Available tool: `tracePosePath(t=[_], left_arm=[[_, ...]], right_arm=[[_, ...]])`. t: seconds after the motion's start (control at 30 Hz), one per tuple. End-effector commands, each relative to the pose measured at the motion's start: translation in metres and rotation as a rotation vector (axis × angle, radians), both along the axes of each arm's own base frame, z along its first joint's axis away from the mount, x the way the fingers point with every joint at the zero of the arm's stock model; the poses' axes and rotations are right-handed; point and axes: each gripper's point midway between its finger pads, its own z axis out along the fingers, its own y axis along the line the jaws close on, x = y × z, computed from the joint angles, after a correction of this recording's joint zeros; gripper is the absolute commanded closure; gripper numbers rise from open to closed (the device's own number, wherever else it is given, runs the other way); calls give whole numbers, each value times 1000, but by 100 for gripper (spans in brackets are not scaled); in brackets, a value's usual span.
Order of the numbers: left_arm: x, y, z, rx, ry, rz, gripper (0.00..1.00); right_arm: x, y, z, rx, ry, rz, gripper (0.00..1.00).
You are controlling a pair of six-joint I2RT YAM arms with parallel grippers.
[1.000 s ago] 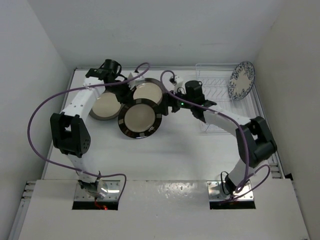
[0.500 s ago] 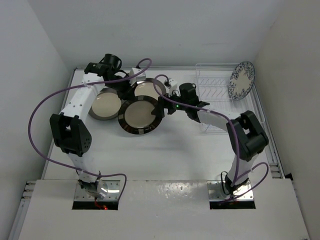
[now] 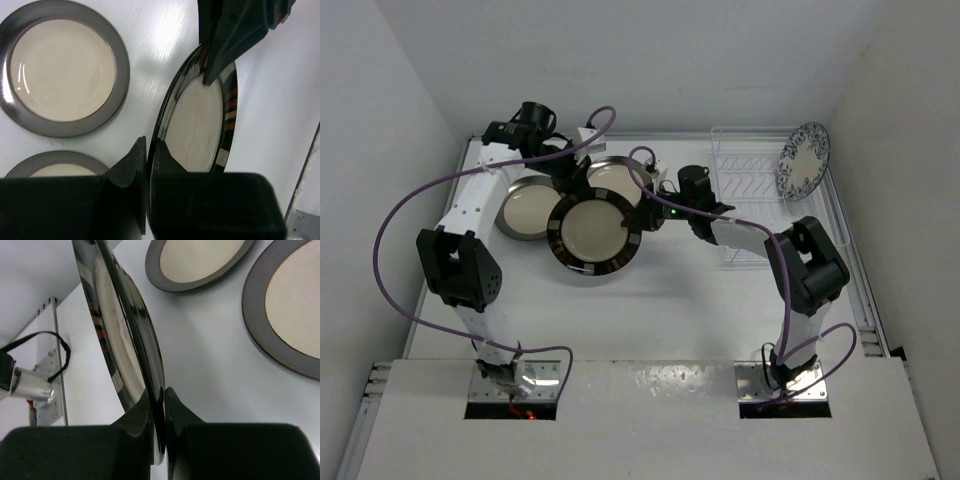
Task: Load the plates into the dish rack
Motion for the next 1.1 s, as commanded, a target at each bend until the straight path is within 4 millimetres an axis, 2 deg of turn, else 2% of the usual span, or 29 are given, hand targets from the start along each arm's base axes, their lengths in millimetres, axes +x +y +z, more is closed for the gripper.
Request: tracePosePath(t=[0.0, 0.03, 0.07, 0.1, 0.13, 0.17, 0.2, 0.23, 0.27, 0.3, 0.33, 0.37, 0.4, 0.47, 0.5, 0.53, 0.57, 0.6, 0.63, 0.67, 0.7, 0.73, 0.8, 0.87, 0.93, 0.97, 1.07], left_arm=[[5, -32, 41, -150, -59, -19, 100], [14, -29, 38, -139, -56, 25, 92], [21, -26, 38, -127, -61, 71, 74], [30, -24, 35, -122, -53, 124, 53], [38, -17, 35, -91, -74, 168, 40], [43, -14, 31, -75, -69, 198, 7], [51, -13, 39, -86, -86, 247, 0], [60, -5, 46, -84, -109, 301, 0], [72, 8, 49, -44, -143, 390, 0], [85, 26, 58, -51, -162, 503, 0], [99, 52, 68, 0, -218, 640, 0], [105, 69, 70, 24, -235, 722, 0], [111, 92, 71, 54, -252, 814, 0], [115, 125, 68, 132, -284, 946, 0], [113, 138, 68, 144, -286, 976, 0], [112, 142, 62, 154, -272, 984, 0], [107, 138, 51, 152, -240, 960, 0], [102, 142, 48, 147, -227, 961, 0], [100, 145, 38, 152, -201, 958, 0], [95, 142, 29, 153, -181, 946, 0], [93, 142, 21, 162, -164, 944, 0], [90, 143, 19, 166, -159, 944, 0], [85, 143, 6, 189, -136, 932, 0], [83, 148, 5, 192, -132, 941, 0], [81, 148, 2, 196, -124, 940, 0], [81, 148, 2, 196, -124, 940, 0], [80, 144, -2, 186, -109, 924, 0]], right_arm=[[4, -5, 70, 189, -66, -68, 100], [11, -16, 73, 195, -68, -104, 100], [13, -24, 85, 207, -88, -154, 100], [18, -31, 88, 202, -84, -182, 100], [23, -38, 102, 203, -125, -222, 100], [35, -50, 107, 191, -146, -284, 100], [40, -60, 125, 190, -180, -342, 100], [46, -68, 129, 161, -203, -376, 100], [60, -86, 137, 149, -224, -461, 100], [69, -102, 164, 147, -264, -544, 100], [74, -114, 166, 111, -277, -581, 100], [85, -140, 164, 73, -262, -656, 100], [98, -163, 188, 67, -308, -774, 100], [108, -205, 211, 13, -365, -905, 100], [116, -233, 226, -24, -423, -988, 100], [117, -249, 242, -27, -464, -1025, 100], [120, -270, 255, -87, -524, -1097, 100], [123, -294, 260, -117, -543, -1155, 100], [124, -312, 278, -129, -577, -1230, 100], [126, -324, 282, -195, -623, -1252, 100], [128, -349, 287, -229, -644, -1309, 100], [132, -364, 292, -256, -660, -1360, 100], [135, -388, 295, -355, -705, -1396, 100], [146, -418, 291, -461, -718, -1435, 100], [152, -436, 285, -535, -729, -1463, 100], [158, -445, 276, -562, -722, -1495, 100], [167, -462, 268, -611, -732, -1533, 100]])
